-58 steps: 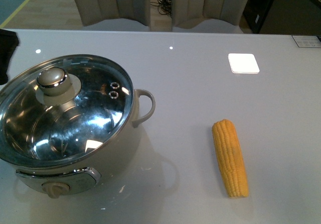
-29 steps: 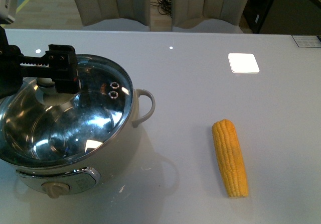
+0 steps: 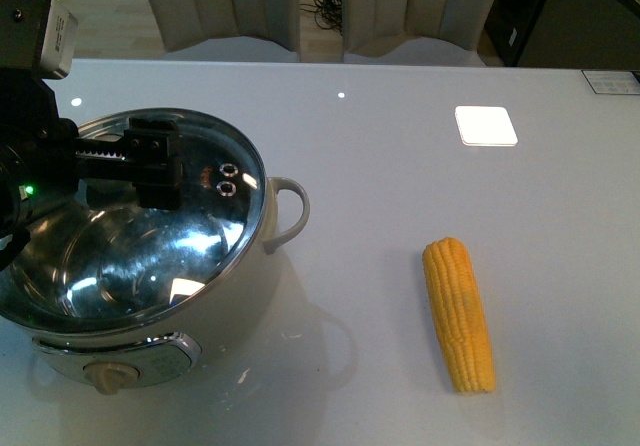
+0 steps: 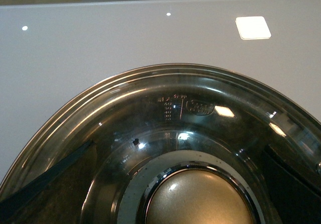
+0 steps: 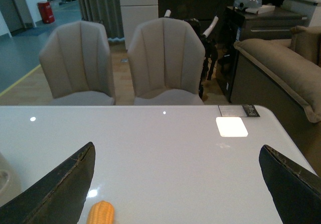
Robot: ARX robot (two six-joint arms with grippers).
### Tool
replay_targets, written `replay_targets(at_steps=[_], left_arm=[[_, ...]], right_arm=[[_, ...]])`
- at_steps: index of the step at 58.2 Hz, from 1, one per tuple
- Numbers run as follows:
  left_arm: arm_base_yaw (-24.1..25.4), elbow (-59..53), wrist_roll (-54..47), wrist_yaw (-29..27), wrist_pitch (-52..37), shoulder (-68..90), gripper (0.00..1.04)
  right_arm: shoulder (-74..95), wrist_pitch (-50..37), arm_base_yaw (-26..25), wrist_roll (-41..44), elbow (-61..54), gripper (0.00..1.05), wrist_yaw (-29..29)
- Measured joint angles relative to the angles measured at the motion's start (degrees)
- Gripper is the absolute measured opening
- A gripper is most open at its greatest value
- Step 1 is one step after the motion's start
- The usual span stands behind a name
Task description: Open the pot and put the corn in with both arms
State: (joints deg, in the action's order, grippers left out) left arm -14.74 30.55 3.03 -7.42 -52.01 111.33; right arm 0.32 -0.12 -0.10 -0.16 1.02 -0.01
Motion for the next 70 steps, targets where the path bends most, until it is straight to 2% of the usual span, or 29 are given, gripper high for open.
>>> replay_targets(at_steps=[28,46,59,70], left_arm=[[-0.7,0.0,3.4,-1.1,-0.9,1.3,0.98],[-1.3,0.0,3.0,-1.7,-1.3,1.4,0.86],[-1.9,0.0,2.2,-2.3,-1.9,1.6,0.68],[-2.3,0.0,1.9,-3.3,-2.3,1.6,0.44]], right_arm=[[0.0,0.0,0.0,0.0,0.0,0.96,0.0],[0.0,0.0,0.0,0.0,0.0,0.96,0.0],[0.0,0.0,0.0,0.0,0.0,0.96,0.0],[0.0,0.0,0.0,0.0,0.0,0.96,0.0]])
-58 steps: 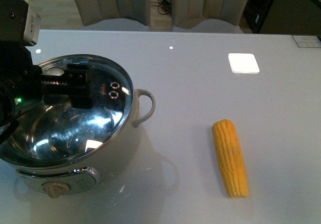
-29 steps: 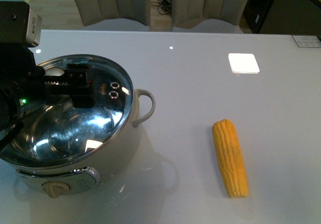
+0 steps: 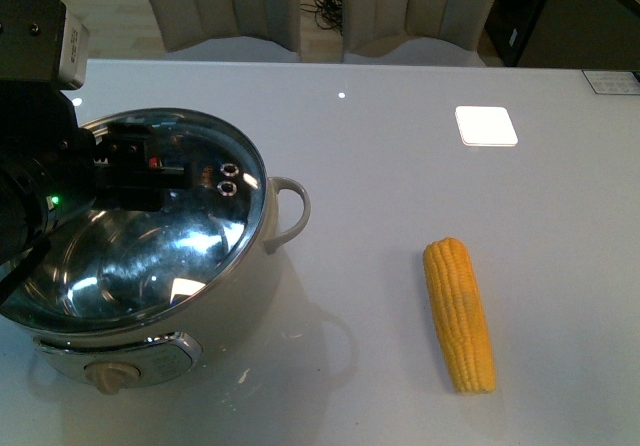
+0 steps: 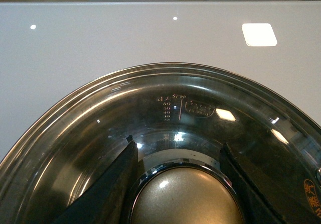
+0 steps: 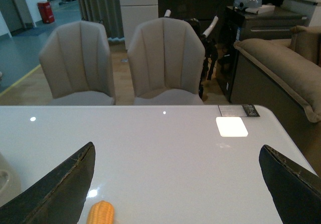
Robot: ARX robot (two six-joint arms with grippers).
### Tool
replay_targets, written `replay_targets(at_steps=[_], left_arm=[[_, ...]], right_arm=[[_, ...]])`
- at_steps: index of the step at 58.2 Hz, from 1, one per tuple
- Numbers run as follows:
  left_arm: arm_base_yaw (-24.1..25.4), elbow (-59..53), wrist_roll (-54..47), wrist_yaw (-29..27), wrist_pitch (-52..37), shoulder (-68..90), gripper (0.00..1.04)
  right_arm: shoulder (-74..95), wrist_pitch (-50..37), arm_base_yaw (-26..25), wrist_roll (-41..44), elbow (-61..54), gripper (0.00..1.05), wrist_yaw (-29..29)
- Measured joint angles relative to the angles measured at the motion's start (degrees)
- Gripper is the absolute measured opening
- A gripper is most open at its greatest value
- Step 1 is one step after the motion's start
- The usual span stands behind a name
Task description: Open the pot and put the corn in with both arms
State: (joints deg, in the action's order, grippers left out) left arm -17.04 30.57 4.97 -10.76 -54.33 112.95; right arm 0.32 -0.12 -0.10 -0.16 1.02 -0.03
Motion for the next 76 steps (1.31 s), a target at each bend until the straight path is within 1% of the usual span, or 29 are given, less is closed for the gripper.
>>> replay_targets(at_steps=[24,39,51,58,64,68,76], left_arm=[[-0.9,0.1,-0.1,-1.6,1.0,-0.8,0.43],[-2.3,1.3,-3.0,-2.8,9.0,-8.9,0.43],[-1.8,2.3,-3.1,-2.7,13.4,-15.4,0.43],[0.2,2.3,-3.2,-1.5,15.1,-19.7,0.43],[3.2,2.2,-3.6,0.1,16.1,-24.0,0.43],[5.8,1.6,-4.2,1.3,16.2,-26.9,0.43],[13.4,-1.4,-6.6,5.4,16.2,-32.7,0.43]], right_arm=[[0.0,0.0,0.0,0.0,0.0,0.96,0.0],[0.0,0.0,0.0,0.0,0.0,0.96,0.0],[0.0,0.0,0.0,0.0,0.0,0.96,0.0],[0.0,0.0,0.0,0.0,0.0,0.96,0.0],[0.0,0.0,0.0,0.0,0.0,0.96,0.0],[0.0,0.0,0.0,0.0,0.0,0.96,0.0],[0.0,0.0,0.0,0.0,0.0,0.96,0.0]])
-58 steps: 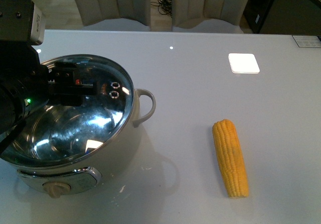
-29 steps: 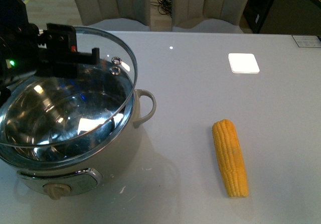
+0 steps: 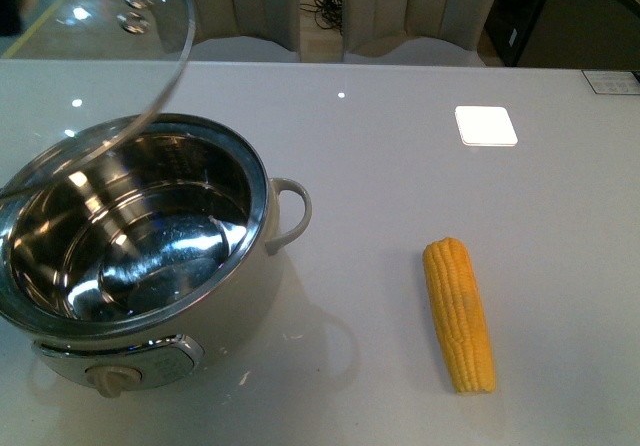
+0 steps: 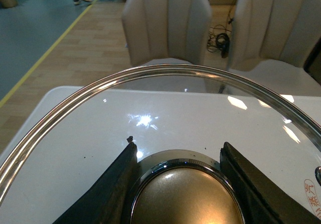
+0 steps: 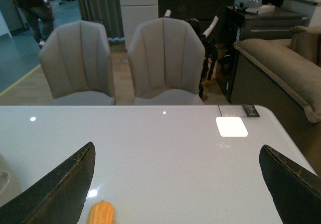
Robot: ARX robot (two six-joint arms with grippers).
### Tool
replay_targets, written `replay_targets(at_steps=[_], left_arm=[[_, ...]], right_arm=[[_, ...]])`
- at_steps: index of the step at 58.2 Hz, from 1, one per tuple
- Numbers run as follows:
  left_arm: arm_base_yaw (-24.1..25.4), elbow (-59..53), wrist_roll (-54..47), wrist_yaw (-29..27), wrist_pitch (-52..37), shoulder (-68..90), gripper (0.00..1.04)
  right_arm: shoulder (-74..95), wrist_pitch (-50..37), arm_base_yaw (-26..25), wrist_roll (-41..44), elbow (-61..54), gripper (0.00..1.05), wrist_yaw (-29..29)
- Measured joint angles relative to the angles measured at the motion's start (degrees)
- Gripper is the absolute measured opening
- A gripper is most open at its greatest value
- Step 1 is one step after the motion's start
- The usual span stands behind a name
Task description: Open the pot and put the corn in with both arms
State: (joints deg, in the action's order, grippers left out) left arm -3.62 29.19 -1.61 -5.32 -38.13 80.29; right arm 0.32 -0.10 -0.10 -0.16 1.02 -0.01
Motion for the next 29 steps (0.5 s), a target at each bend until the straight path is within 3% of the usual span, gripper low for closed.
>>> replay_targets(at_steps=[12,21,29], left_arm=[[15.5,-5.0,-4.7,8.5,-2.0,-2.3,0.43],[27.5,-7.0,-7.9,14.5,-8.3,1.7,0.43],[33.9,-7.6,-9.4,18.3,-16.1,11.0,0.43]], right_arm=[[0.0,0.0,0.0,0.0,0.0,0.96,0.0],[0.0,0.0,0.0,0.0,0.0,0.96,0.0],[0.0,0.0,0.0,0.0,0.0,0.96,0.0]])
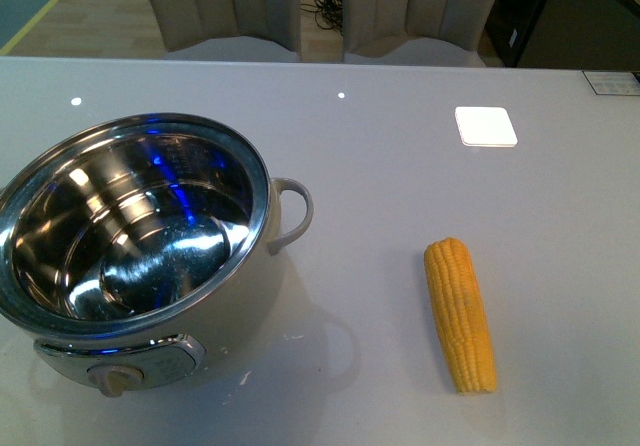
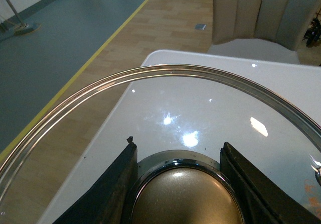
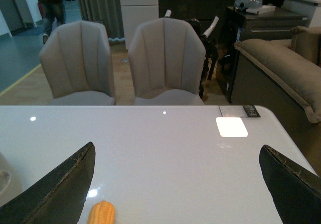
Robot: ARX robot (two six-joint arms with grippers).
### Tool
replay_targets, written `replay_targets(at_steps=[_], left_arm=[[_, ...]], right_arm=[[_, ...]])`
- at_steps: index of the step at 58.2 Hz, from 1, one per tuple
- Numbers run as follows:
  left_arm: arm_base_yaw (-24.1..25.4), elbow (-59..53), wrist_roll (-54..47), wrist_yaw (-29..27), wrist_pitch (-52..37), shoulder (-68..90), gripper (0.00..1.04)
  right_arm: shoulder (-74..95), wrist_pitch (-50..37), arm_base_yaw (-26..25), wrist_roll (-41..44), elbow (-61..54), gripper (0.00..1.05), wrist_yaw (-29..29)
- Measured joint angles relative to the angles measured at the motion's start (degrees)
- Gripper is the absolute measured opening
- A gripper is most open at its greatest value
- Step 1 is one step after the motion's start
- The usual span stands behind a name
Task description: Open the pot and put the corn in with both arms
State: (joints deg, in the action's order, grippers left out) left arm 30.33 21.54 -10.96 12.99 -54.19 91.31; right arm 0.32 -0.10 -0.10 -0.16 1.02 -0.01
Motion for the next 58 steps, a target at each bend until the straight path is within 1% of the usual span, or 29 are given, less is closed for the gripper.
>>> replay_targets(at_steps=[8,24,36,58], left_arm=[[3.1,0.6,-0.1,1.3,-7.4,12.0,0.43],[3.6,7.0,0.7,1.4,-16.4,30.1,0.43],[2.6,13.3,0.6,0.6,-18.2,40.0,0.43],[2.0,21.5,0.6,0.8,-20.0,49.5,0.43]], right_arm=[[0.0,0.0,0.0,0.0,0.0,0.96,0.0],[0.0,0.0,0.0,0.0,0.0,0.96,0.0],[0.0,0.0,0.0,0.0,0.0,0.96,0.0],[0.0,0.0,0.0,0.0,0.0,0.96,0.0]])
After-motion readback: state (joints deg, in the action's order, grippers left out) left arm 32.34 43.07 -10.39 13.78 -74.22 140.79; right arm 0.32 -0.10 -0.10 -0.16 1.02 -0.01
